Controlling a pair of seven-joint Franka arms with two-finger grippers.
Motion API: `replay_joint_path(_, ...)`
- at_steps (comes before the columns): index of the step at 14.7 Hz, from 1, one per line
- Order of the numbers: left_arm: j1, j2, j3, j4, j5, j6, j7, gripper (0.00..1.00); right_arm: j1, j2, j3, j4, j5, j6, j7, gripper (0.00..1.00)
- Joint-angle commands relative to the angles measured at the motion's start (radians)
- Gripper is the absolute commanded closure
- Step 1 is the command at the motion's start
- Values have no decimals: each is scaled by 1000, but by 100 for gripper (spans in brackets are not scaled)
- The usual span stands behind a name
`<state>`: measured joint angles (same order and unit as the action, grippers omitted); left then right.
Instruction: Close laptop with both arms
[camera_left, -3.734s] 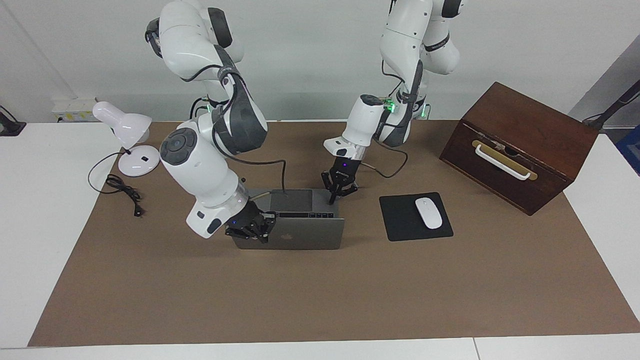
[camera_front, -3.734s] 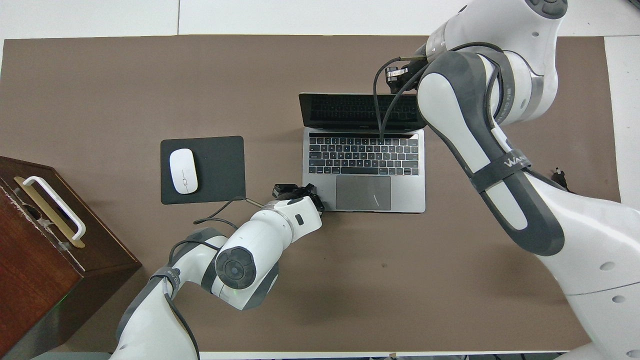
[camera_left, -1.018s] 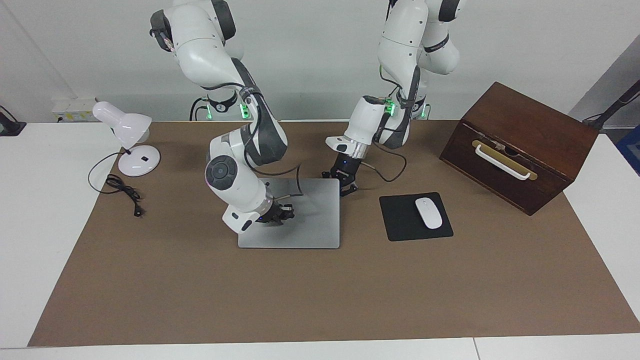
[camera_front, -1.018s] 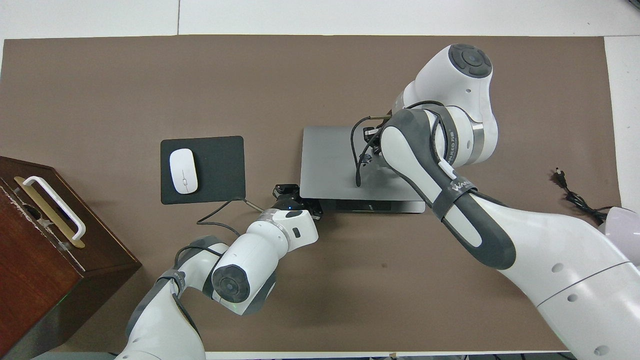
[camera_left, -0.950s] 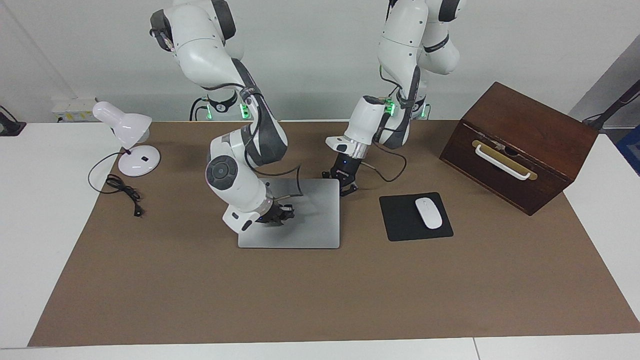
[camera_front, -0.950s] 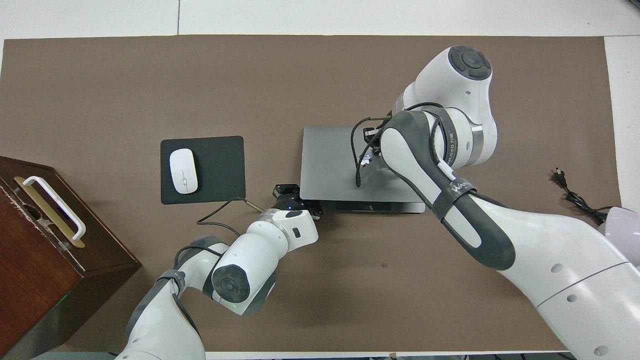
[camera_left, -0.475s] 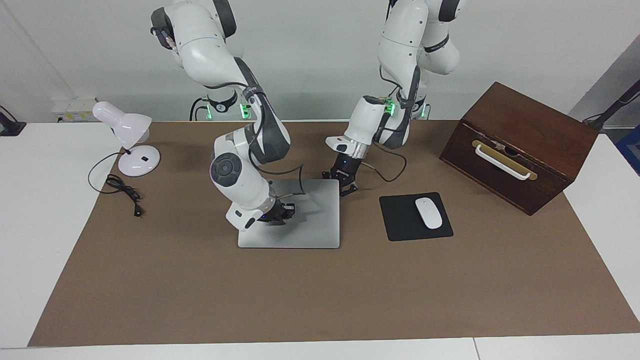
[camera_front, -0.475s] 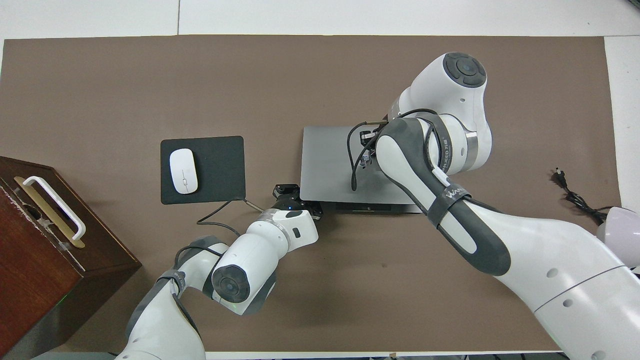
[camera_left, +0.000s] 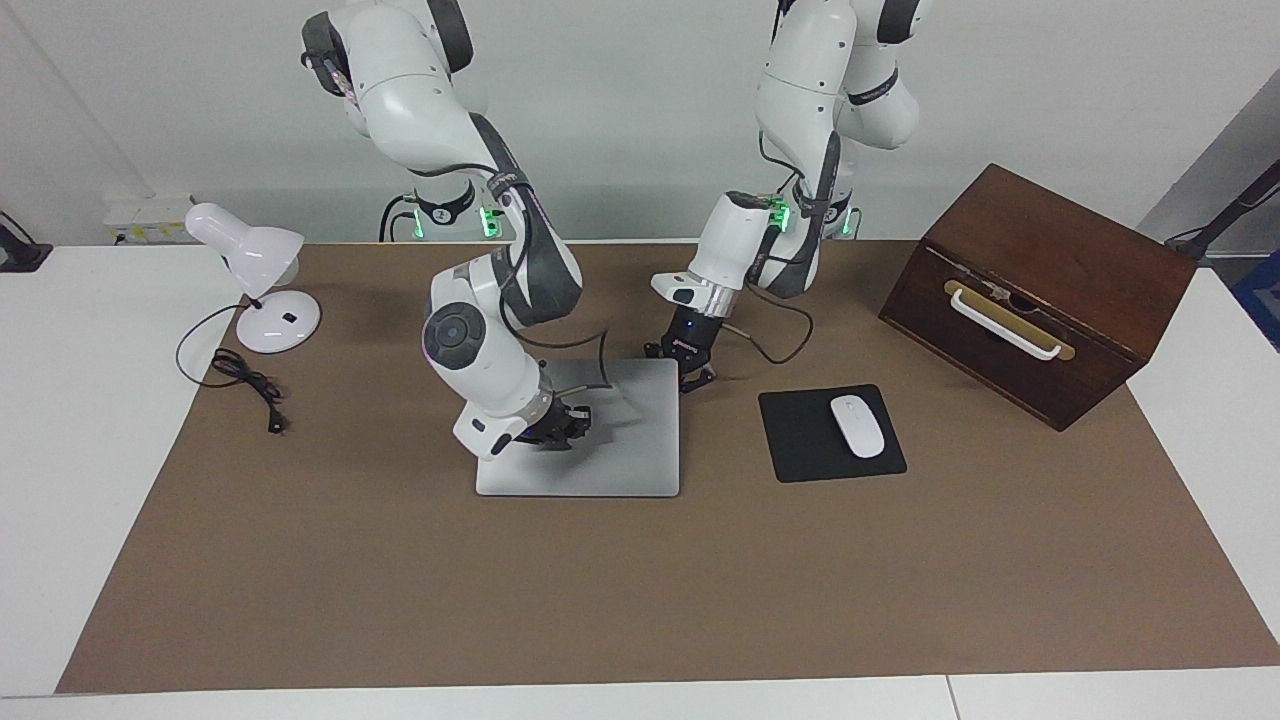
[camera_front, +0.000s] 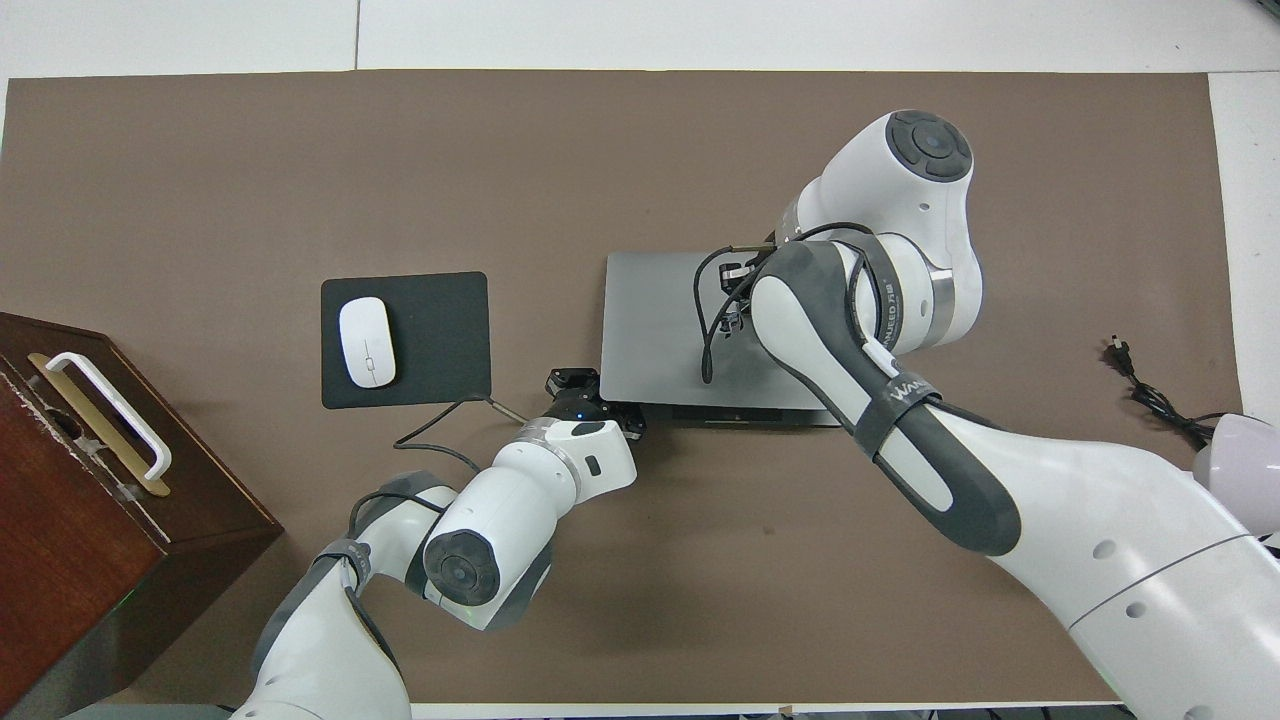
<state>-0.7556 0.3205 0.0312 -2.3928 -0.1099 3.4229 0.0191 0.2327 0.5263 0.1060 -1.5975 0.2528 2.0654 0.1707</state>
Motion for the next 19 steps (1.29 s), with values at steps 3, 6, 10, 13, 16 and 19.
replay_joint_path(3, -7, 55, 18, -28, -1, -10, 18, 100, 25, -15, -2, -49, 19, 22, 30, 100)
replay_joint_path(6, -5, 55, 18, -26, -1, -10, 18, 100, 27, -15, -2, -47, 13, 21, 44, 100)
replay_joint_path(10, -5, 55, 18, -25, -1, -10, 18, 100, 28, -15, -2, -47, 13, 19, 46, 100)
replay_joint_path(13, -5, 55, 18, -26, -1, -11, 18, 100, 30, -17, -2, -49, 13, 15, 49, 100)
replay_joint_path(16, -5, 55, 18, -25, -1, -10, 18, 100, 30, -20, -2, -49, 13, 12, 53, 100)
replay_joint_path(19, -5, 55, 18, -26, -1, -10, 15, 100, 30, -20, -2, -49, 13, 12, 53, 100)
